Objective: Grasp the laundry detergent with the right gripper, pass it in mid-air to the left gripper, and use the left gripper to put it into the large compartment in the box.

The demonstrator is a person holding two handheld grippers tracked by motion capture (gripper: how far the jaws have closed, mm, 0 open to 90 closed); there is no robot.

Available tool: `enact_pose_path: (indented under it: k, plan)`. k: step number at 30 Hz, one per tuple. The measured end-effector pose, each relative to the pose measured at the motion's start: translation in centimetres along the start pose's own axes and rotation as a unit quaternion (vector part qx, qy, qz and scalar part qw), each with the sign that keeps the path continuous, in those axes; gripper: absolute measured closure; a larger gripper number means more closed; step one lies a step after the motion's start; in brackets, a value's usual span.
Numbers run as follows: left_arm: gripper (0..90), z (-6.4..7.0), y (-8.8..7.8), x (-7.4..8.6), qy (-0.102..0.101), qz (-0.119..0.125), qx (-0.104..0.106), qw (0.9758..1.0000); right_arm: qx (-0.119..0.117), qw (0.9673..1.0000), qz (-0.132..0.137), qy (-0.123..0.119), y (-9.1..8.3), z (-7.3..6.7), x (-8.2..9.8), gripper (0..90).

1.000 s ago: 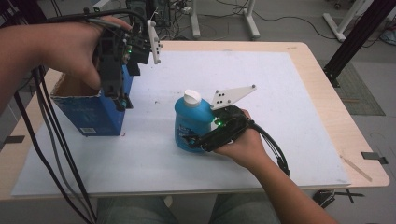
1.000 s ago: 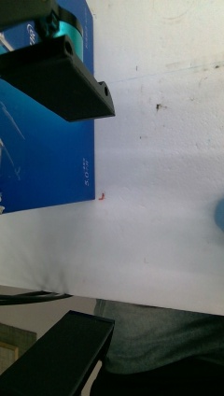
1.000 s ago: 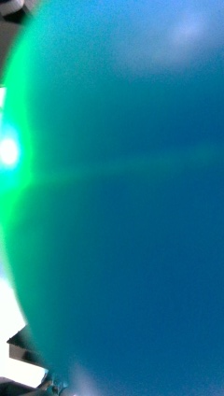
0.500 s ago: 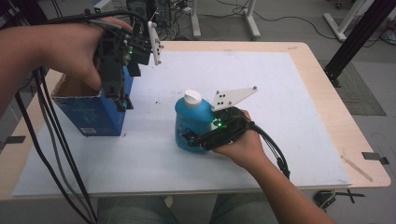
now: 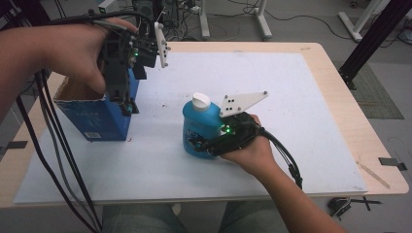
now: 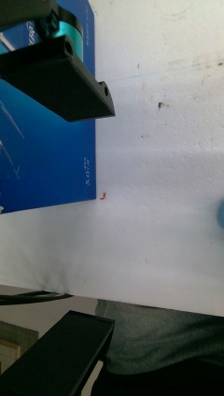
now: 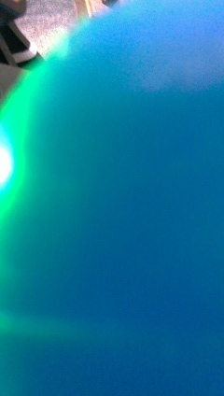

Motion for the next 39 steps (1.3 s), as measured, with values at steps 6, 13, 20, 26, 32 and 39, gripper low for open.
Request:
enact_pose_path:
  k: [6, 13, 20, 26, 32, 39]
  plan:
    - [1.8, 0.0, 0.1, -0.1, -0.001, -0.001, 0.001, 1.0000, 0.004, 0.9999, 0.007, -0.007, 0.0, -0.1, 0.0, 41.1]
    - [1.8, 0.3, 0.1, -0.6, 0.005, -0.001, 0.002, 1.0000, 0.013, 0.9997, 0.014, -0.018, 0.0, -0.2, 0.1, 45.3]
    - [1.8, 0.6, 0.0, -1.1, 0.008, 0.003, 0.003, 1.0000, 0.008, 0.9997, 0.012, -0.020, -0.3, 0.0, 0.0, 46.4]
    - [1.8, 0.9, -0.4, -1.5, 0.005, 0.006, 0.005, 1.0000, 0.005, 0.9996, 0.008, -0.027, -1.1, -0.1, -0.6, 46.4]
    - [1.8, 1.5, -1.2, -2.6, 0.011, 0.002, 0.008, 0.9999, -0.012, 0.9990, -0.006, -0.042, -1.8, -0.3, -1.6, 46.3]
    - [1.8, 2.4, -2.2, -4.2, 0.028, 0.006, 0.009, 0.9995, -0.030, 0.9974, -0.014, -0.065, -2.5, -0.6, -3.2, 46.3]
Point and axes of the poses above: each handheld gripper's, and its own axes: y roughly forward along the jaws, x roughly out of its underside, z roughly to its right, the point moved 1 cm from there along y, roughly forward along the jaws, and after that the axes turned 4 degrees about -z, right-handed, at the moved point
